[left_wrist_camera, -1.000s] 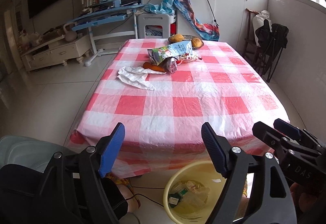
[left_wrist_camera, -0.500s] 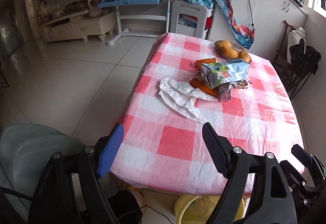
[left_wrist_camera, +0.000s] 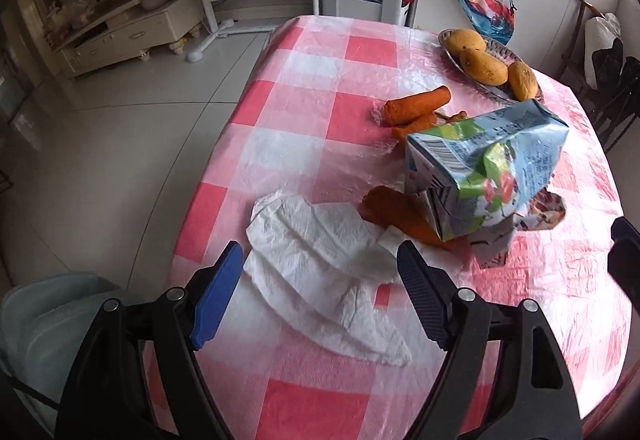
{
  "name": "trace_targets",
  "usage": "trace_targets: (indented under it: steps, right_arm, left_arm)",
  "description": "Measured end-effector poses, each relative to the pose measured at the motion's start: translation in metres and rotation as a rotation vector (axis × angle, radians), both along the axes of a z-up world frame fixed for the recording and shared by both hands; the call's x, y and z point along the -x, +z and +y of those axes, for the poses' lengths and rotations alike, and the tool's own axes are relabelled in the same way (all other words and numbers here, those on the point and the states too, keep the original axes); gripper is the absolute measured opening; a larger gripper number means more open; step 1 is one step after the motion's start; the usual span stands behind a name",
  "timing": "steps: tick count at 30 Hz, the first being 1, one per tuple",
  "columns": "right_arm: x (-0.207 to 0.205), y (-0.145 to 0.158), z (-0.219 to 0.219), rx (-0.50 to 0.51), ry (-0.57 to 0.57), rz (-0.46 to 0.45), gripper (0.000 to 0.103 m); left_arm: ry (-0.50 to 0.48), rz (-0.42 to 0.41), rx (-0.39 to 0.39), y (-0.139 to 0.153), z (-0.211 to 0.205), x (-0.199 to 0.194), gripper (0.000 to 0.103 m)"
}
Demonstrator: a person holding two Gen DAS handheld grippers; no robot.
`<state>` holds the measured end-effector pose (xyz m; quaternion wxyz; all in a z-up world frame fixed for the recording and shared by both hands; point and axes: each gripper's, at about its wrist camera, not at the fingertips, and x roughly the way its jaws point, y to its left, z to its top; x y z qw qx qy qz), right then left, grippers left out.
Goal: Collect trash
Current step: 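Grasp the blue milk carton with the right gripper while the left grasps a white tissue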
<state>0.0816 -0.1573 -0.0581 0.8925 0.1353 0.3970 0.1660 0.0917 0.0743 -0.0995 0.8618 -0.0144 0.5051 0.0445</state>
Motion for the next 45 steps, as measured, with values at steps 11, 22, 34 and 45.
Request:
trace_targets:
  steps: [11,22,34,45]
  right_arm:
    - [-0.070,-0.038,-0.005,-0.247,-0.052,0.112,0.076]
    - [-0.055,-0.029,-0.032,-0.492,-0.018,0.157,0.052]
    - [-0.009,0.002,-0.102,-0.540,0.007,0.176,0.050]
    - [0.034,-0.010,-0.071,-0.206,0.219,0.374,0.059]
  left_arm:
    - [-0.040,0.058,0.015,-0.013,-0.005,-0.026,0.061]
    - [-0.135,0.033,0.121,0.011,-0.017,-0.023,0.014]
    - [-0.154,-0.013,0.160,0.036,-0.022,-0.001,0.014]
    - [-0.166,0.002,0.140,0.030,-0.030,0.022,0.014]
